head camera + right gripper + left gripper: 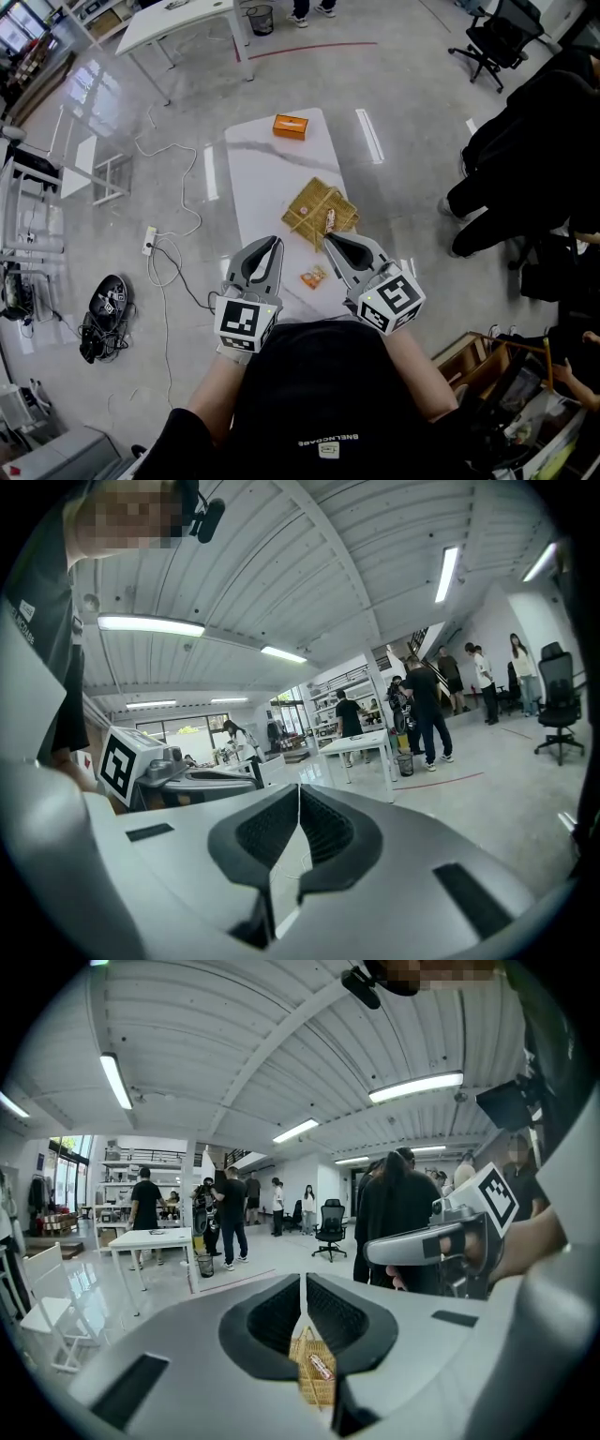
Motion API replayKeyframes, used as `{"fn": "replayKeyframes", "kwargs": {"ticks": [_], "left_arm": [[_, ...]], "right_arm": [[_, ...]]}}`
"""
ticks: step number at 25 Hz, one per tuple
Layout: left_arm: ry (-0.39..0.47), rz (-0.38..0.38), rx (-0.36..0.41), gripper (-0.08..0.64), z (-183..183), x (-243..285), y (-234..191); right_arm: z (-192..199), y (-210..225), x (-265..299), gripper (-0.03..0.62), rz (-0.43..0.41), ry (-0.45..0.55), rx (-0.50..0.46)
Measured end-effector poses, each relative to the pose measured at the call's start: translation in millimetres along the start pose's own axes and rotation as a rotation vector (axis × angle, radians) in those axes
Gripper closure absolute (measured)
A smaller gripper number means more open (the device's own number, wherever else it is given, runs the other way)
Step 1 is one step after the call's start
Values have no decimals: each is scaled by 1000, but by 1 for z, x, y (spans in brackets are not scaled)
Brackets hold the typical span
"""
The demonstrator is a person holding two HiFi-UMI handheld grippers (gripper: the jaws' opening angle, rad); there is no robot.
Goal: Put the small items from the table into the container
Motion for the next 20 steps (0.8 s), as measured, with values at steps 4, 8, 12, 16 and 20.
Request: {"fn": "replayKeyframes", "kwargs": {"ticks": [4,8,12,16,20], "left_arm": [[-32,52,13,552,8,8,11],[-71,106,31,549,20,17,26],[-115,174,51,531,34,27,44],[-168,237,70,515,57,39,62],[-233,298,84,493,88,53,78]], "right_arm": [[4,5,-12,581,41,4,12],[10,10,-31,581,94,9,28],[20,12,-55,581,158,9,51],[33,14,-76,581,213,2,71],[46,17,-94,581,265,-9,96]]}}
Point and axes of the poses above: the fingertips, and each gripper's own axes: x forward along the fingers, y to its right, z out of its underside, the point moved 1 cm from there along -x, backward along the fingers, and after that the axes turned 8 degrees about x, right-handed, at the moved point
